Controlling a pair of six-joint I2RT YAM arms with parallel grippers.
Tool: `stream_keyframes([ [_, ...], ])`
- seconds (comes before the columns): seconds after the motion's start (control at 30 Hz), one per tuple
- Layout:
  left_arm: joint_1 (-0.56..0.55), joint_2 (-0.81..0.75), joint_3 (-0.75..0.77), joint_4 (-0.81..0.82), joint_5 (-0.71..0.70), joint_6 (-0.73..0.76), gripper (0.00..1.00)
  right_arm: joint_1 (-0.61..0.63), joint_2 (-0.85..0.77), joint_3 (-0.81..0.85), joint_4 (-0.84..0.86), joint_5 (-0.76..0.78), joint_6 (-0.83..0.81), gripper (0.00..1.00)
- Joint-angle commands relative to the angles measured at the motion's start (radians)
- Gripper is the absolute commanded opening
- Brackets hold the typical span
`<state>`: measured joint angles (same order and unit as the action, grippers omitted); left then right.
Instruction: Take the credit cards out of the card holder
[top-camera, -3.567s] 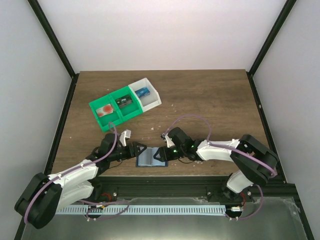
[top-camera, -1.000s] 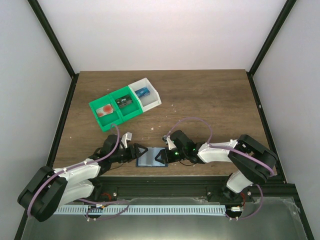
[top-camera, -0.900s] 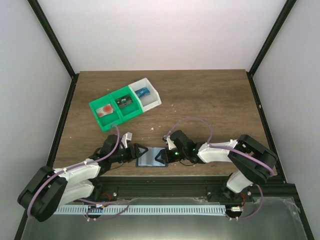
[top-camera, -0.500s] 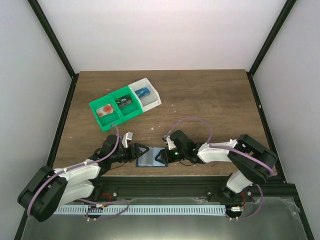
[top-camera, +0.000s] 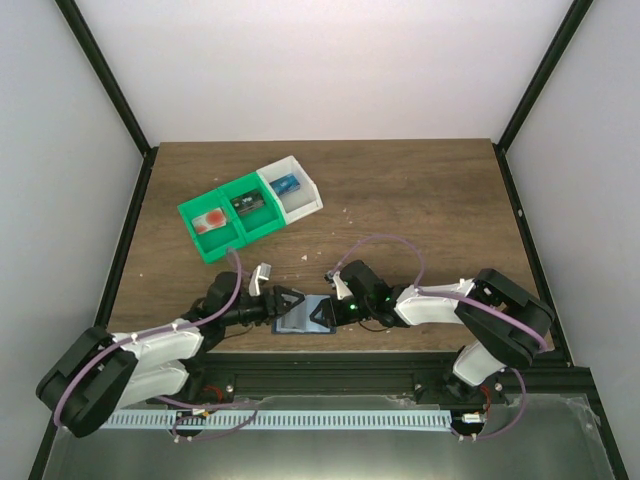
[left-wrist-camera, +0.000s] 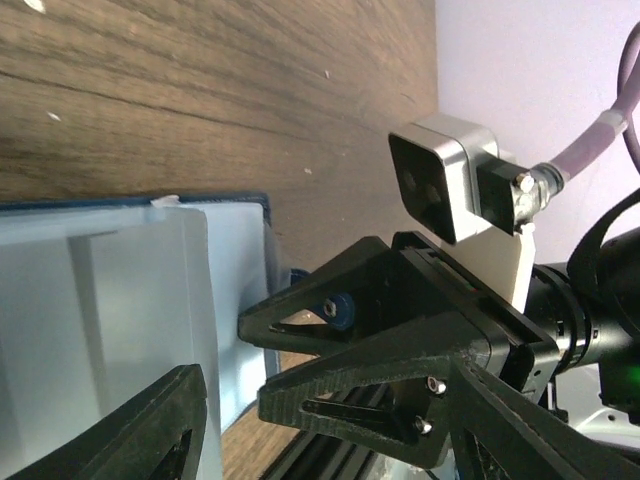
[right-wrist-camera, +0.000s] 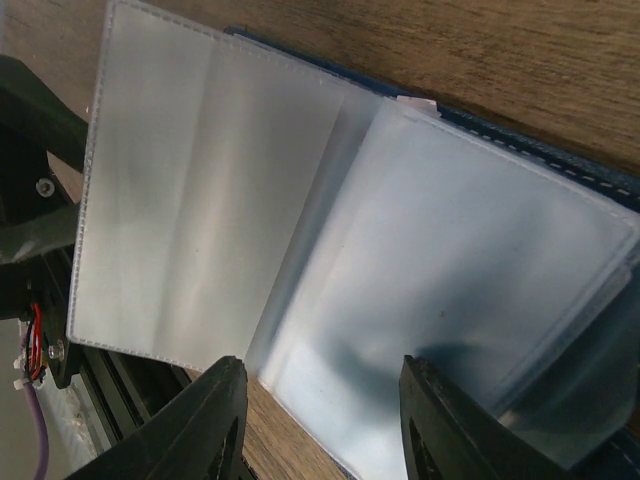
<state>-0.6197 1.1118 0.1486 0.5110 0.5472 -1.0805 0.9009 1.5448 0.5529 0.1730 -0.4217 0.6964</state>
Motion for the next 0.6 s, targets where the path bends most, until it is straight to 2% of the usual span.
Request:
stream_keyframes([
  [0.0,-0.038,0.042,0.020,0.076,0.002,-0.029,0.67,0.007,0.025,-0.025,-0.033,0.010,0.002,0.44],
  [0.23,-0.086,0.098,0.042,0.155,-0.014,-0.055,0.66,0.007,0.010,-0.036,-0.028,0.015,0.005,0.43],
  [0.57,-0.102,0.121,0.060,0.171,-0.044,-0.062,0.66,0.007,-0.056,-0.071,-0.013,0.038,0.013,0.40],
])
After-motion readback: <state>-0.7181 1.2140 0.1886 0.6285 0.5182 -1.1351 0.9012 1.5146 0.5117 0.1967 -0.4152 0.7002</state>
